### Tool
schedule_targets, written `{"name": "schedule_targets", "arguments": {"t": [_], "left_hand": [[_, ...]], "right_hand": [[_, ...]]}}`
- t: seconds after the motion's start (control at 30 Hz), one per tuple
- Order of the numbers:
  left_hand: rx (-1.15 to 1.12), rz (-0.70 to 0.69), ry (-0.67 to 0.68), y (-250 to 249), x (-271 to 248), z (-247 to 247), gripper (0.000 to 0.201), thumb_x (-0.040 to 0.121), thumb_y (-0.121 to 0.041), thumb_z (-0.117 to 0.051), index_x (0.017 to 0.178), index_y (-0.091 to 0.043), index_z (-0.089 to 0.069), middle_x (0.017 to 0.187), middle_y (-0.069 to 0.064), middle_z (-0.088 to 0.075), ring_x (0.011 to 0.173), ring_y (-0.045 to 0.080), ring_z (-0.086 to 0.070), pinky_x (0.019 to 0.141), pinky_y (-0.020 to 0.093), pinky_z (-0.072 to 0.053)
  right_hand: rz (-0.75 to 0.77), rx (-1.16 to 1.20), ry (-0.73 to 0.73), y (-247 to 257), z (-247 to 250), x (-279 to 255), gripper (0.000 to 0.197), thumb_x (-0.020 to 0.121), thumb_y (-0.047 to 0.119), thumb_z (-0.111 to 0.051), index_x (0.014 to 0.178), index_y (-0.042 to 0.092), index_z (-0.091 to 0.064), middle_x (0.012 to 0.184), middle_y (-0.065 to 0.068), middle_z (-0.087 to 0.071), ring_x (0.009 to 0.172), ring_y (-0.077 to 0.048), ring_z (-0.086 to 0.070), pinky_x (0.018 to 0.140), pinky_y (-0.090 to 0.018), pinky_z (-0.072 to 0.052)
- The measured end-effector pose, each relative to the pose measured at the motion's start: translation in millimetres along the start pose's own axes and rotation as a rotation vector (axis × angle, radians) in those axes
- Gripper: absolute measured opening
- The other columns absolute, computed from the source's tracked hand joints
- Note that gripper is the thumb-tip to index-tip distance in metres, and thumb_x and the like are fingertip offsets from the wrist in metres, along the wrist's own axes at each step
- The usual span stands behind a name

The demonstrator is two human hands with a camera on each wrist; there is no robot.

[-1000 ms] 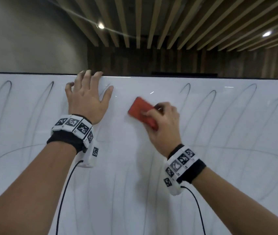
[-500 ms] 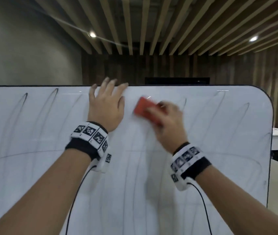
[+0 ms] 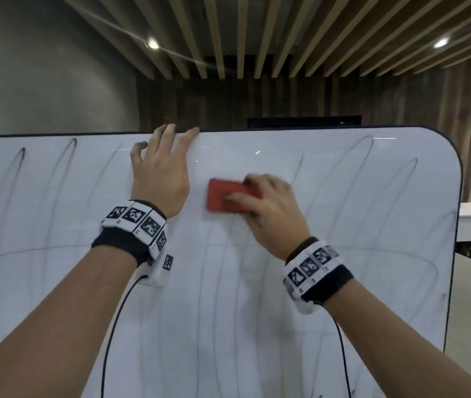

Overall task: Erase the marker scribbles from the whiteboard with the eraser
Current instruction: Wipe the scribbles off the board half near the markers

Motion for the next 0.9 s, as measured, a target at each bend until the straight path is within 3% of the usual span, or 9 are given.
{"name": "schedule_targets", "arguments": {"t": [0.13, 0.2, 0.33, 0.4, 0.43, 0.57, 0.6, 0.8, 0.9], "left_hand": [[-0.038, -0.007, 0.017, 0.1, -0.9, -2.0, 0.056, 0.101, -0.013, -0.041, 0.154, -0.030, -0.031, 0.155, 0.008, -0.037, 0.150, 0.026, -0.027, 0.112, 0.055, -0.027], [-0.048, 0.001, 0.033, -0.5, -0.6, -4.6, 0.059, 0.099, -0.011, -0.042, 0.154, -0.029, -0.030, 0.156, 0.008, -0.035, 0.150, 0.027, -0.026, 0.112, 0.055, -0.026], [-0.046, -0.040, 0.090, 3.9, 0.9, -2.1, 0.073, 0.093, -0.001, -0.047, 0.156, -0.031, -0.026, 0.158, 0.007, -0.033, 0.151, 0.025, -0.024, 0.115, 0.054, -0.022], [-0.039, -0.070, 0.119, 8.7, 1.3, -0.3, 0.075, 0.093, 0.000, -0.046, 0.157, -0.033, -0.024, 0.159, 0.006, -0.031, 0.151, 0.024, -0.023, 0.115, 0.054, -0.021], [-0.037, -0.080, 0.128, 10.2, 1.5, 0.3, 0.075, 0.093, -0.001, -0.046, 0.157, -0.034, -0.024, 0.159, 0.005, -0.031, 0.151, 0.023, -0.023, 0.115, 0.054, -0.021], [-0.046, -0.078, 0.115, 8.2, 0.5, -0.3, 0.075, 0.093, 0.001, -0.047, 0.157, -0.031, -0.025, 0.159, 0.007, -0.031, 0.151, 0.025, -0.023, 0.113, 0.054, -0.024], [-0.046, -0.071, 0.113, 6.8, 0.2, -1.5, 0.075, 0.093, 0.000, -0.047, 0.157, -0.031, -0.025, 0.159, 0.007, -0.031, 0.152, 0.025, -0.022, 0.113, 0.054, -0.025], [-0.039, -0.056, 0.124, 4.6, 2.4, -2.4, 0.072, 0.094, -0.001, -0.046, 0.157, -0.031, -0.027, 0.160, 0.008, -0.031, 0.152, 0.026, -0.022, 0.114, 0.056, -0.024], [-0.029, -0.053, 0.141, 6.7, 1.3, -0.4, 0.073, 0.094, 0.000, -0.045, 0.157, -0.031, -0.025, 0.160, 0.008, -0.030, 0.152, 0.026, -0.021, 0.115, 0.056, -0.022]], "right_hand": [[-0.603, 0.051, -0.379, -110.0, 69.5, -5.6, 0.049, 0.081, 0.015, -0.065, 0.129, 0.026, -0.067, 0.129, -0.014, -0.054, 0.112, -0.036, -0.049, 0.098, -0.048, -0.042], [-0.707, 0.044, -0.418, -108.1, 66.2, -12.4, 0.050, 0.081, 0.014, -0.067, 0.130, 0.026, -0.066, 0.132, -0.014, -0.052, 0.114, -0.036, -0.048, 0.100, -0.048, -0.041], [-0.103, 0.050, -0.056, 5.6, -6.5, -11.2, 0.040, 0.083, 0.012, -0.068, 0.121, 0.025, -0.070, 0.131, -0.013, -0.057, 0.116, -0.037, -0.048, 0.102, -0.051, -0.039], [0.056, 0.006, 0.028, 14.0, -9.4, -10.9, 0.037, 0.084, 0.014, -0.067, 0.118, 0.027, -0.072, 0.129, -0.012, -0.059, 0.113, -0.038, -0.052, 0.100, -0.047, -0.037], [-0.005, 0.001, -0.032, -4.4, 4.2, -4.2, 0.038, 0.083, 0.014, -0.067, 0.119, 0.027, -0.071, 0.129, -0.012, -0.059, 0.112, -0.038, -0.053, 0.099, -0.045, -0.035], [-0.683, 0.056, -0.415, -108.6, 67.9, -7.3, 0.049, 0.081, 0.016, -0.066, 0.128, 0.029, -0.066, 0.131, -0.011, -0.053, 0.114, -0.036, -0.049, 0.100, -0.044, -0.038], [-0.726, 0.042, -0.439, -106.0, 65.9, -10.4, 0.050, 0.080, 0.015, -0.066, 0.129, 0.028, -0.066, 0.132, -0.013, -0.053, 0.114, -0.037, -0.049, 0.100, -0.046, -0.039], [0.017, 0.044, 0.082, 62.2, -50.0, -60.3, 0.041, 0.080, 0.011, -0.072, 0.118, 0.027, -0.071, 0.130, -0.011, -0.059, 0.112, -0.035, -0.052, 0.098, -0.049, -0.040], [0.107, 0.043, 0.152, 63.8, -45.4, -57.1, 0.039, 0.084, 0.012, -0.072, 0.119, 0.030, -0.070, 0.128, -0.009, -0.059, 0.112, -0.033, -0.053, 0.098, -0.048, -0.041]]}}
Point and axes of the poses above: each hand's wrist, its own x-axis towards the middle knuckle, its own z-axis out of the back of the hand, y = z × x, the point moved 9 cm from there along x, towards the middle knuckle
